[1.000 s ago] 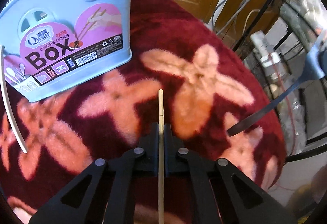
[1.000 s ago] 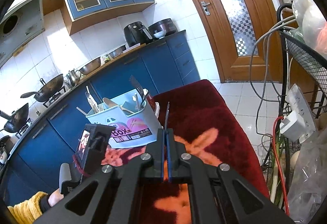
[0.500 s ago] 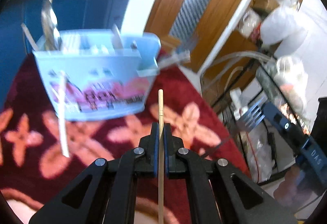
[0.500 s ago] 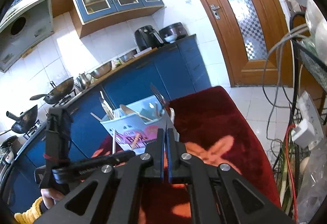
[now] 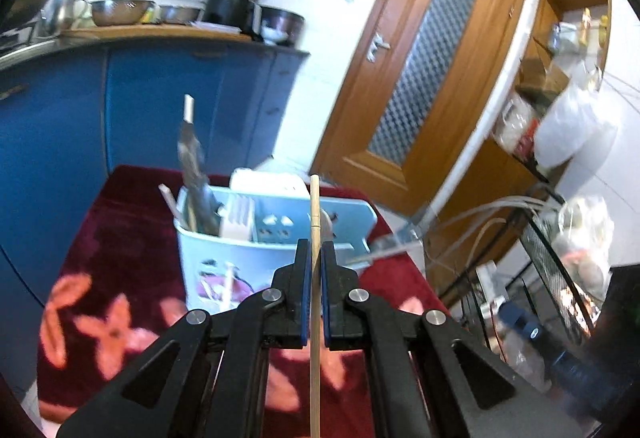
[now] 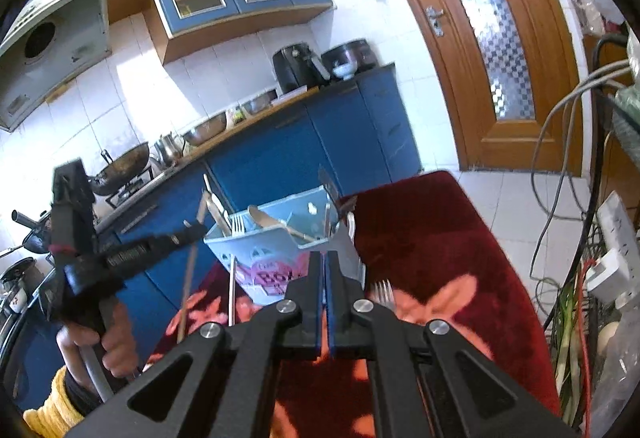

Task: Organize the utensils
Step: 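Grasp the silver fork with the right gripper while the left carries the chopstick toward the holder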

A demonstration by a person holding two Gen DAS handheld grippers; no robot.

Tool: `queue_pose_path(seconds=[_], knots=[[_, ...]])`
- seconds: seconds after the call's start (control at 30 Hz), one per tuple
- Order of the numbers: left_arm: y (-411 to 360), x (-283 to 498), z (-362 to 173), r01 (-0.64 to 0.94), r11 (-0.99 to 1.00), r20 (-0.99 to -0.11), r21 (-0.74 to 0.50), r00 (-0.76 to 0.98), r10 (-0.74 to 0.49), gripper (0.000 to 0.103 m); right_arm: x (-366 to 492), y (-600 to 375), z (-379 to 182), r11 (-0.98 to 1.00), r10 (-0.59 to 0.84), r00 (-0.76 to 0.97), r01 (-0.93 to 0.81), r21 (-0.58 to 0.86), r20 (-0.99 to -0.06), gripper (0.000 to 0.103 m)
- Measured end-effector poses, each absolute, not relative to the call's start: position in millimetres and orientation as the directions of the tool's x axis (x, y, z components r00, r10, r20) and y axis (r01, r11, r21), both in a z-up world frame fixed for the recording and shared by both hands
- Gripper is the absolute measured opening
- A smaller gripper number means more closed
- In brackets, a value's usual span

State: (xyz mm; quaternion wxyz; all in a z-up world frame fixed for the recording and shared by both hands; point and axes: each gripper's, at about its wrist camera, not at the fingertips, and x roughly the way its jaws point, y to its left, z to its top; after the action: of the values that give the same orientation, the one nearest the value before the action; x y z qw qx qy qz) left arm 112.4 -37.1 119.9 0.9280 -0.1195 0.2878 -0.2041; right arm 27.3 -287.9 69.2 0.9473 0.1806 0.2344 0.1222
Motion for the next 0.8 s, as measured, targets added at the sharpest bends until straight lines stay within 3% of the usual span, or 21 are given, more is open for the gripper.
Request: queue_pose_path(seconds=[0.17, 0.23, 0.3, 0.5, 0.8], knots=[[-27.8, 107.5, 121.1, 0.289, 0.899, -0.463, -0.328, 0.781, -0.42, 0.002, 44.0, -285.8, 54.3, 0.922, 0.307, 0.821, -0.131, 0.363, -0.482, 0.006], [-25.3, 105.0, 118.9, 0.284, 0.903, -0.459, -0.323, 0.787, -0.412, 0.002, 54.0, -285.0, 45.4, 0.932, 0.298, 0.797, -0.124, 0.34, -0.526, 0.019], [-23.0, 102.3, 116.6, 0.279, 0.906, -0.456, -0.319, 0.793, -0.405, 0.002, 64.2, -283.5, 33.6, 0.938, 0.297, 0.768, -0.124, 0.323, -0.567, 0.024], [-17.5, 95.2, 111.5, 0.269, 0.916, -0.443, -0.298, 0.811, -0.382, 0.002, 97.7, -275.0, -5.3, 0.957, 0.279, 0.654, -0.129, 0.26, -0.703, 0.024], [-9.9, 90.2, 110.1, 0.276, 0.918, -0.417, -0.283, 0.827, -0.377, 0.002, 136.1, -267.7, -45.4, 0.973, 0.229, 0.538, -0.112, 0.201, -0.811, 0.024]])
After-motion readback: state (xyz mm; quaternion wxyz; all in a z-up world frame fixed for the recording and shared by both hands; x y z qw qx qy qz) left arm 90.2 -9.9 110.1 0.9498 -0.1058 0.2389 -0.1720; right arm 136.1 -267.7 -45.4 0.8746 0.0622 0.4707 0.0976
